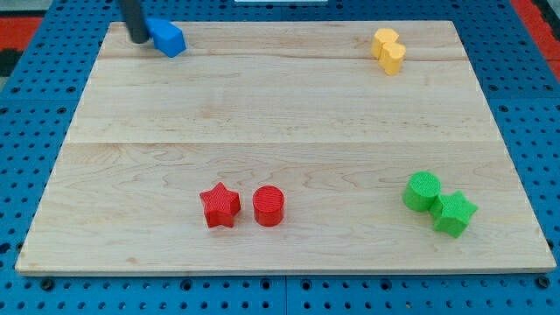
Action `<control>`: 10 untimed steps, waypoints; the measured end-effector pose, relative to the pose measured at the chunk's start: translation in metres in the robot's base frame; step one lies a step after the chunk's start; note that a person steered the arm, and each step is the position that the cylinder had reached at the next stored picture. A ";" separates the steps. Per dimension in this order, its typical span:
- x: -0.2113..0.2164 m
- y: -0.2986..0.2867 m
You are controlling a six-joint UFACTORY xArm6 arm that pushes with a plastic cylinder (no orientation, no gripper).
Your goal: Move the blue triangle to the top center
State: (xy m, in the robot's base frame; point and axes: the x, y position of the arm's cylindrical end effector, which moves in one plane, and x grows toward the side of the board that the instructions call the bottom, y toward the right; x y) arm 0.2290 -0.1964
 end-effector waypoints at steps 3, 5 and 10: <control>0.024 0.031; 0.029 0.089; 0.017 0.190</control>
State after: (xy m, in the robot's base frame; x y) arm 0.2459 -0.0065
